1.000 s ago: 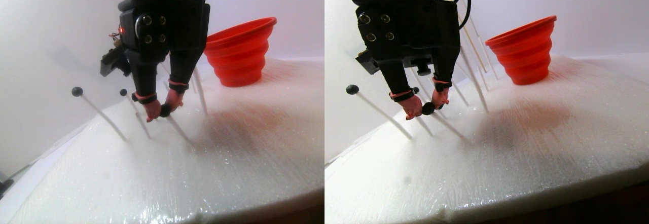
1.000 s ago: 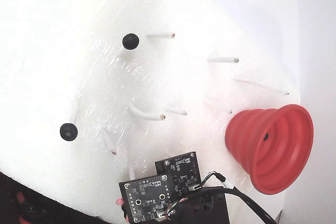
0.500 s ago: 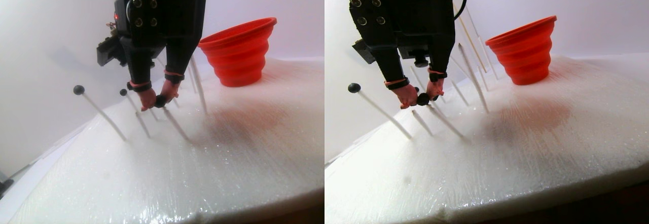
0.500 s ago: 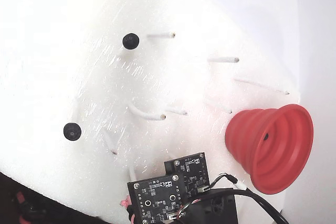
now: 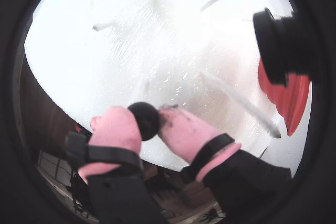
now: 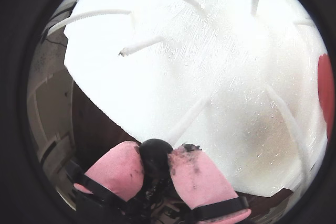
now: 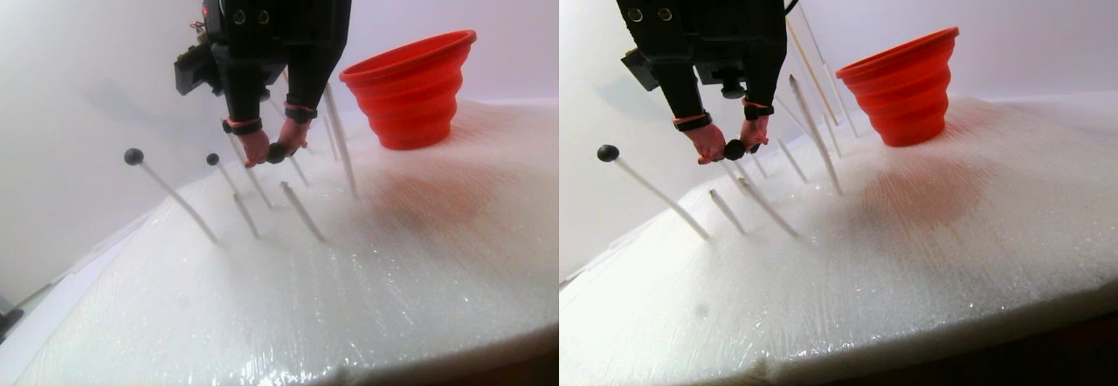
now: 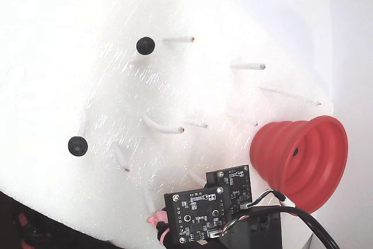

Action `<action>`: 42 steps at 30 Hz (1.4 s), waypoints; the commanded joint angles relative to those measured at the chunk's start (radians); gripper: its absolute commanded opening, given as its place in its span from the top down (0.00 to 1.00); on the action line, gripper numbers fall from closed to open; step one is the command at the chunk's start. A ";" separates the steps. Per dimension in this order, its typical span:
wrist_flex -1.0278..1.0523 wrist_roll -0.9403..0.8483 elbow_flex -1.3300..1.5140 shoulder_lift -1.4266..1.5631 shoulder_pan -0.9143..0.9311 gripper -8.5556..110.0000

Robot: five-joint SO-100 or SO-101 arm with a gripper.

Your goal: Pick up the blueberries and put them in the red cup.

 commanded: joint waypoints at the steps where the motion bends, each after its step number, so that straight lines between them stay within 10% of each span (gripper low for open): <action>1: 0.006 0.017 -0.046 0.064 -0.020 0.85; 42: 0.135 0.140 -0.258 0.155 0.084 0.85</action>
